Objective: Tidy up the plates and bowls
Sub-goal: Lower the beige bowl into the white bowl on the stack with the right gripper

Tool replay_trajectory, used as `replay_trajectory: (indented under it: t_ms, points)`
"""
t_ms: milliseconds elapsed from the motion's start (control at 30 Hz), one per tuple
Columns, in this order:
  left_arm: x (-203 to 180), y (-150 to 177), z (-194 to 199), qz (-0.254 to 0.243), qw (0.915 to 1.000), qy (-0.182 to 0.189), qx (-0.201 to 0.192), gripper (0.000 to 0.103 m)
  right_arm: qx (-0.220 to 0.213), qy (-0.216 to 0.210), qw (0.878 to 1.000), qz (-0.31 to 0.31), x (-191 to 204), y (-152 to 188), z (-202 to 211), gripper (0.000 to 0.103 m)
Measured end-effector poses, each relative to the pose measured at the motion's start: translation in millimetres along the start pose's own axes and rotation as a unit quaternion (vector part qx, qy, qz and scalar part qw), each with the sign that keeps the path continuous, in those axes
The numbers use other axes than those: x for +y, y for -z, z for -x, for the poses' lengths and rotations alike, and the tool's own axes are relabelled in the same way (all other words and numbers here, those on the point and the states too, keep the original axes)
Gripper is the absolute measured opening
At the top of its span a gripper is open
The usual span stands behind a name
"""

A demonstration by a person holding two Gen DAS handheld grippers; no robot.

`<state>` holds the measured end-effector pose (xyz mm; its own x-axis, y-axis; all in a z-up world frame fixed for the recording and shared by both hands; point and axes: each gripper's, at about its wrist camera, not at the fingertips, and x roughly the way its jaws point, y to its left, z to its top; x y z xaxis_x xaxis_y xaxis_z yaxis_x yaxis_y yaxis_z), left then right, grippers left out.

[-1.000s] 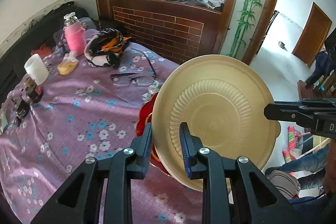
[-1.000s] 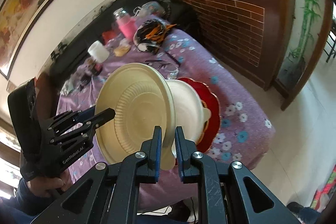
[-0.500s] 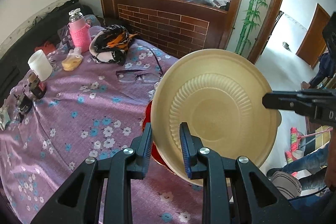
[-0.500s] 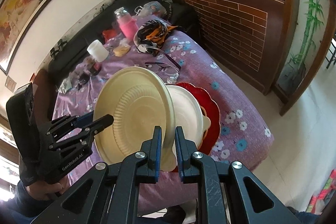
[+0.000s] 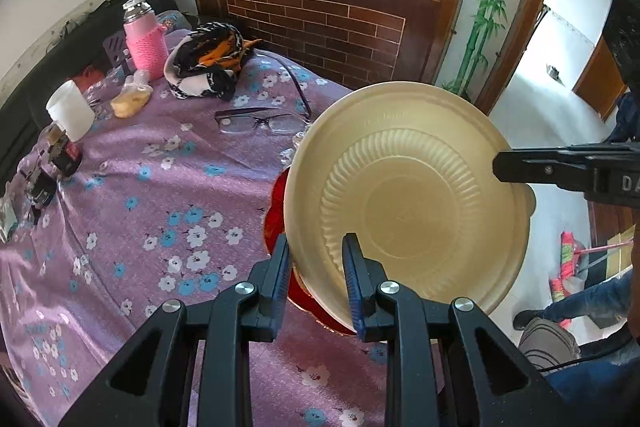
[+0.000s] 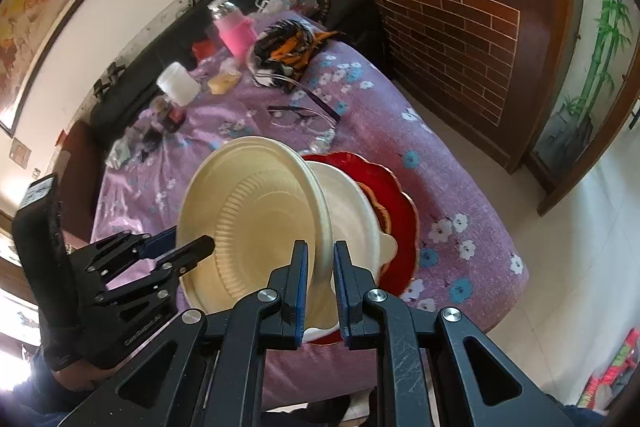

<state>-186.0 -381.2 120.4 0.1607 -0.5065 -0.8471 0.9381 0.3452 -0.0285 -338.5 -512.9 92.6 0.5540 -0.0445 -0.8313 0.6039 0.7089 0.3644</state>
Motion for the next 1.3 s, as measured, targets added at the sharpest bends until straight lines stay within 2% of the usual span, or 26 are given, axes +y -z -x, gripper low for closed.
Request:
replay_trajectory:
  t_ms: [433,1300]
  points:
    - [-5,4,-21,-0.002,0.9996,0.001,0.029,0.024,0.018,0.000,1.000,-0.013,-18,-2,-20,0.014]
    - [-2,4,-26,0.001,0.9997,0.009,0.023,0.024,0.027,0.046,0.999,0.011,-8,2,-33,0.014]
